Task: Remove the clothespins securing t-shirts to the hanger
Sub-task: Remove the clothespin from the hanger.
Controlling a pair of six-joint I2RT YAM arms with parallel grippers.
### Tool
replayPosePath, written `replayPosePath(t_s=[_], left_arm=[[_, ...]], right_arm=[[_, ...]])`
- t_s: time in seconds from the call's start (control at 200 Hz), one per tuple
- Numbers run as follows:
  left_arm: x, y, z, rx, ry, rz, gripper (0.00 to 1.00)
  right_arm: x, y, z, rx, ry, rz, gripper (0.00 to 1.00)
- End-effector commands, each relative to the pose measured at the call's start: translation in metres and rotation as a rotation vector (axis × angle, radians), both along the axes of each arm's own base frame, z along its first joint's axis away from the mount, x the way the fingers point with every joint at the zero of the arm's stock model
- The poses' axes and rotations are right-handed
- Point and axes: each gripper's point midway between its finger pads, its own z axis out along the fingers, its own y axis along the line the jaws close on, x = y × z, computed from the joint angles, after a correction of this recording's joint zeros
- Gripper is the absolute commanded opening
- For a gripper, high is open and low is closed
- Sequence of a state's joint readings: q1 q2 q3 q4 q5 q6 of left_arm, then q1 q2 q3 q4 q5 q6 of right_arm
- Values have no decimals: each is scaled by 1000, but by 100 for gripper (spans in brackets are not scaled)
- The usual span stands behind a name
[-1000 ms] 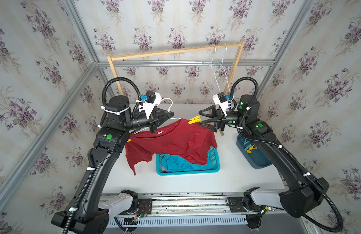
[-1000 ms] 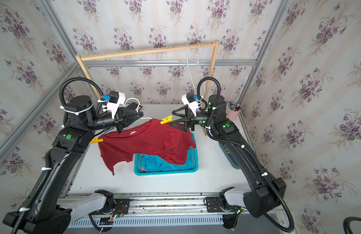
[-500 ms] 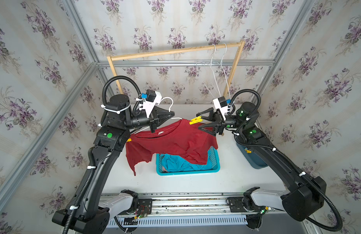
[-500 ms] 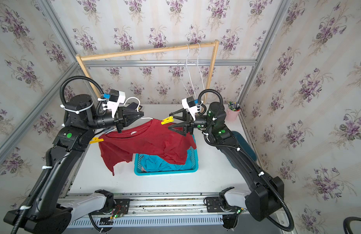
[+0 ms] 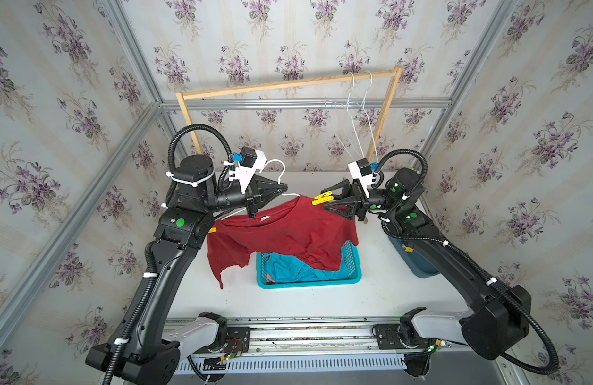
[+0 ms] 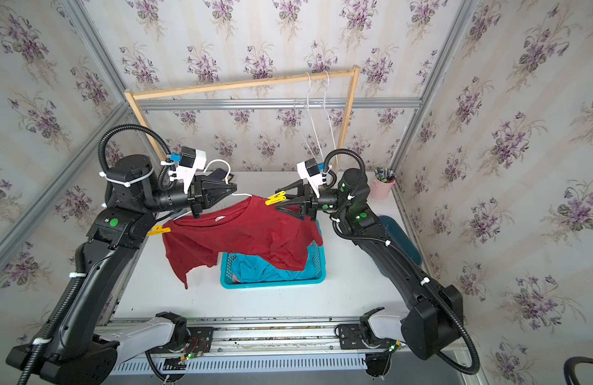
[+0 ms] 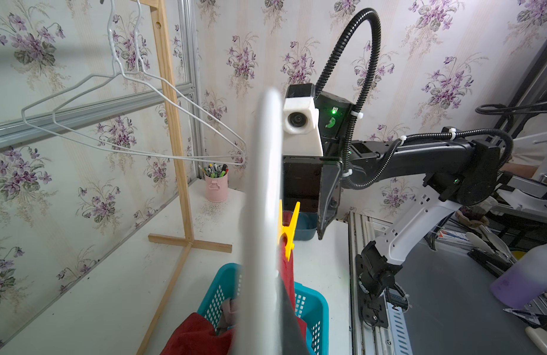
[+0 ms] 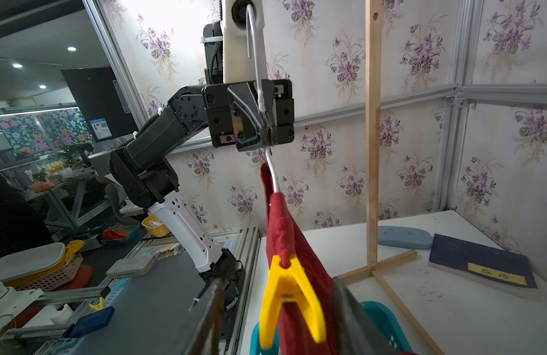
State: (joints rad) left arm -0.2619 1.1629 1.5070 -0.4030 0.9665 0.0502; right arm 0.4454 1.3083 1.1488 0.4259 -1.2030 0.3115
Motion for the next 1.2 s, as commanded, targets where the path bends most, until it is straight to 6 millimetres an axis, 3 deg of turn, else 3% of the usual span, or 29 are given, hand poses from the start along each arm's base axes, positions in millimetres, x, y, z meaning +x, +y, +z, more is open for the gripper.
replayPosePath(t_s=[0.0,0.175,0.36,0.634,0.749,0.939,1.199], left_arm=[[-4,-1,9,-14,-35,-18,1],[-7,-1,9,-16,-37,-21,1],[-7,0,6,-12,-38,-11,1],[-5,-1,7,-13,-35,-15,1],[-5,0,6,-13,-32,-14,1],[-5,0,5,-10,-34,-11,1],[-3,1,-2,-1,-31,3,1]], right_arm=[[-3,2,3,6,-2,27,44],[-5,1,7,15,-6,18,25],[-7,0,7,23,-5,15,16],[-6,1,7,29,1,21,12],[-7,0,9,32,2,20,19],[-9,-1,12,39,-17,23,7],[-7,-3,15,40,-39,-21,5]])
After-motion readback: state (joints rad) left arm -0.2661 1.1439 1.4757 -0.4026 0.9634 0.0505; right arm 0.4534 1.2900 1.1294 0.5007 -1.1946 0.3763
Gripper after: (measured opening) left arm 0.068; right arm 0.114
